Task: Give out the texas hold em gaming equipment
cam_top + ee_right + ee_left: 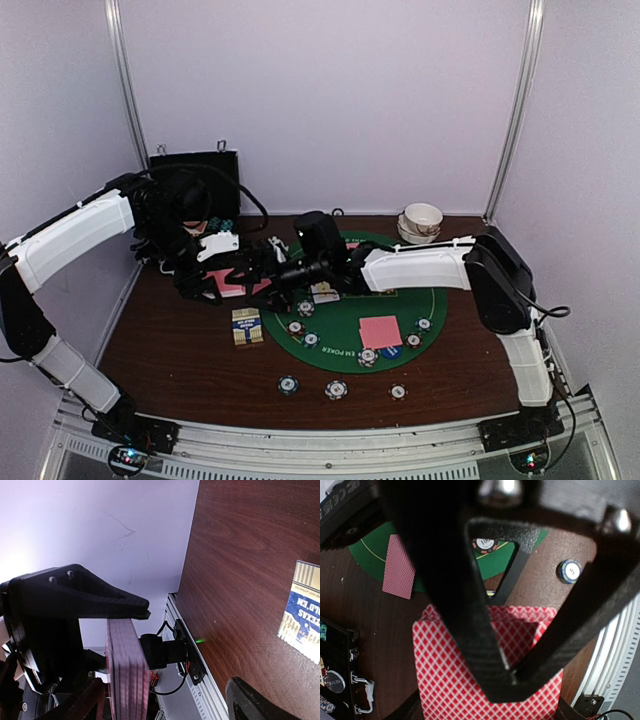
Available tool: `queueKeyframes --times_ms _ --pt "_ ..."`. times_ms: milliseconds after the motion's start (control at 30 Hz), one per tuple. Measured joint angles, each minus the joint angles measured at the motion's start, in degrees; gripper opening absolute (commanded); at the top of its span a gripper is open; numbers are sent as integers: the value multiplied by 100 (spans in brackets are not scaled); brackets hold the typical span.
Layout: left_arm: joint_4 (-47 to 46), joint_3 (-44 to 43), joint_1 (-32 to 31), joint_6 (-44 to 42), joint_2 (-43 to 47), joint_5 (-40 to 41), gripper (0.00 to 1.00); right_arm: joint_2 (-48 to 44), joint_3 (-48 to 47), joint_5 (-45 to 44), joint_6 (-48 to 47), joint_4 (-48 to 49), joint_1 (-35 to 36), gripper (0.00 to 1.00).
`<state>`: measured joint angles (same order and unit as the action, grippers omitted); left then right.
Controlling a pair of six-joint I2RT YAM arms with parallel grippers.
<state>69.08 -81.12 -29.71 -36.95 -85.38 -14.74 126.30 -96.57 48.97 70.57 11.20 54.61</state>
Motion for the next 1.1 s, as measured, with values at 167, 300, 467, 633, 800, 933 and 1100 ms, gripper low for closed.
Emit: queueKeyframes --times_ms 167,300,467,633,800,933,1100 --pt "0 0 0 0 0 -24 0 389 -413 63 328 361 48 87" --pt "0 0 0 -2 0 -44 0 579 -638 103 511 520 72 85" --pt "0 0 0 -2 0 -48 0 675 -721 162 616 599 81 81" --pt "0 0 0 -2 0 -48 0 682 -721 181 525 413 31 77" --pt "2 0 0 0 0 -48 0 562 -588 208 280 306 -55 73" --pt "-4 0 0 0 0 -50 0 372 -350 227 136 236 -162 70" --pt "-7 0 0 0 0 -50 0 234 -223 267 31 157 -238 64"
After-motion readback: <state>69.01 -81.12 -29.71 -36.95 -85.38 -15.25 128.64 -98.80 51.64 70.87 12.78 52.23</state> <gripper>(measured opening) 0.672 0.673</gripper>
